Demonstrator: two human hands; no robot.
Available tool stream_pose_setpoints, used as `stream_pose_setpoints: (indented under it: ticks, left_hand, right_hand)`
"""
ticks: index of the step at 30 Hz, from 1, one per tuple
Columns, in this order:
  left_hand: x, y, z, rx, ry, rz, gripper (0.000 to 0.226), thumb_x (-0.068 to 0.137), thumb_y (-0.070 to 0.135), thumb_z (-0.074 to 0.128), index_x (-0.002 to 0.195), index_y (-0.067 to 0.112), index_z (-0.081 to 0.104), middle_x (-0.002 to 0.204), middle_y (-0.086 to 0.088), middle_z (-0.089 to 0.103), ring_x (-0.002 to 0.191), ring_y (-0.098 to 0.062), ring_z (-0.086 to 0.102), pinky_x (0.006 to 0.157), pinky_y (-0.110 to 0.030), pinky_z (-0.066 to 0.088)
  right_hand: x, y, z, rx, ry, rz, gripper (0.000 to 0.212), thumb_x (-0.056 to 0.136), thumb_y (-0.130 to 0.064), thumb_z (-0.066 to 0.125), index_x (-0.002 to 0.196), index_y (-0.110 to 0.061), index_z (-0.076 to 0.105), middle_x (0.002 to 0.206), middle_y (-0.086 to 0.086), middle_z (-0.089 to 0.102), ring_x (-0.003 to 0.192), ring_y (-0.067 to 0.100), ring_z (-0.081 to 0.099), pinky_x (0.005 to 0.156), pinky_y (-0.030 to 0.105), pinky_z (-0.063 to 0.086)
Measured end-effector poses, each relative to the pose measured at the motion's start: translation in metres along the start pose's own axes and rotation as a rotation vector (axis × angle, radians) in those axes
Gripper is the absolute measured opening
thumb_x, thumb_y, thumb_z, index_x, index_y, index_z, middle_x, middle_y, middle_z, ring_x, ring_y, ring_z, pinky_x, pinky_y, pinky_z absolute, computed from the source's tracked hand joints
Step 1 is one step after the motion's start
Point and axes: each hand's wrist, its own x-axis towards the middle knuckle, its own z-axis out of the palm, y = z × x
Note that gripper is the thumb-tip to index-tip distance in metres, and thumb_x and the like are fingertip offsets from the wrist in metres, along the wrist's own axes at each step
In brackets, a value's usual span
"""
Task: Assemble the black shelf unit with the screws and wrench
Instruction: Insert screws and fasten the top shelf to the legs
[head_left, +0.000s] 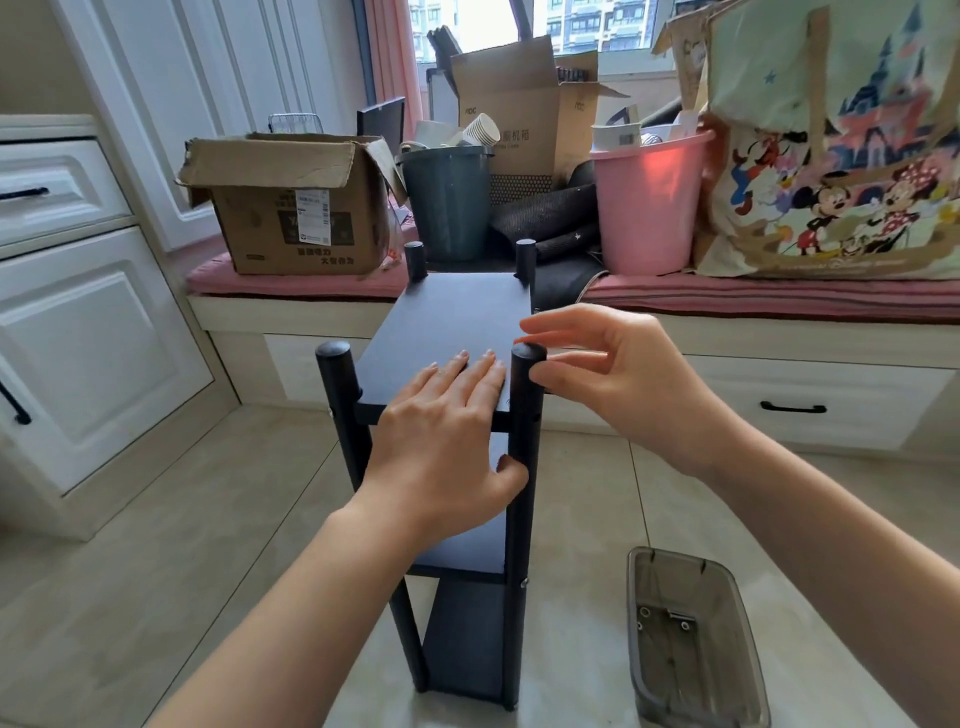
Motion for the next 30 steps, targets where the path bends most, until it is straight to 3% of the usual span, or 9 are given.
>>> stream_pose_setpoints:
  ticks: [4,8,13,16,24,30]
  left_hand:
    - [0.0,0.003,0.003,0.036,0.018,-0.026,0.097,0.08,0.083,0.04,0.152,0.018,0.041,0.156,0.001,0.042,0.147,-0.019,0.034,0.122,-0.038,0.021]
    - [0.0,0.005,0.007,0.068,0.101,-0.026,0.085,0.081,0.07,0.063,0.141,0.011,0.055,0.143,-0.006,0.057,0.137,-0.026,0.05,0.114,-0.045,0.036]
    - [0.002,0.009,0.008,0.08,0.098,-0.05,0.082,0.082,0.07,0.058,0.141,0.014,0.057,0.143,-0.004,0.057,0.136,-0.026,0.051,0.113,-0.045,0.037]
    - [0.005,0.015,0.01,0.089,0.095,-0.067,0.081,0.08,0.069,0.064,0.141,0.015,0.057,0.144,-0.003,0.057,0.137,-0.025,0.05,0.113,-0.043,0.036]
    - [0.012,0.035,0.022,0.088,0.267,-0.07,0.07,0.074,0.062,0.063,0.123,0.013,0.069,0.126,-0.004,0.069,0.124,-0.028,0.061,0.102,-0.044,0.045]
    - [0.013,0.036,0.034,0.116,0.432,-0.011,0.057,0.077,0.058,0.065,0.112,0.013,0.072,0.117,-0.003,0.071,0.115,-0.026,0.064,0.096,-0.04,0.043]
  right_hand:
    - [0.002,0.005,-0.004,0.015,0.038,-0.004,0.027,0.08,0.002,0.076,0.106,-0.007,0.071,0.096,0.002,0.075,0.082,0.011,0.074,0.075,0.022,0.058]
    - [0.004,0.01,-0.003,0.005,0.037,-0.028,0.026,0.08,0.001,0.076,0.105,-0.007,0.071,0.095,0.003,0.075,0.081,0.01,0.074,0.076,0.024,0.059]
    - [0.0,0.025,-0.01,0.083,0.025,-0.04,0.021,0.086,-0.002,0.072,0.107,-0.004,0.07,0.095,0.006,0.075,0.087,0.014,0.074,0.079,0.029,0.06]
    - [-0.01,0.042,-0.024,0.065,0.022,-0.018,0.018,0.087,-0.008,0.072,0.104,-0.012,0.071,0.094,0.002,0.077,0.09,0.014,0.074,0.082,0.03,0.059]
    - [-0.072,0.175,-0.066,-0.149,-0.084,0.42,0.012,0.084,-0.013,0.076,0.096,-0.016,0.074,0.088,0.002,0.077,0.087,0.023,0.073,0.083,0.04,0.06]
    - [-0.124,0.285,-0.069,-0.429,-0.228,0.706,0.008,0.085,-0.022,0.075,0.087,-0.029,0.071,0.09,-0.009,0.073,0.089,0.009,0.069,0.087,0.032,0.055]
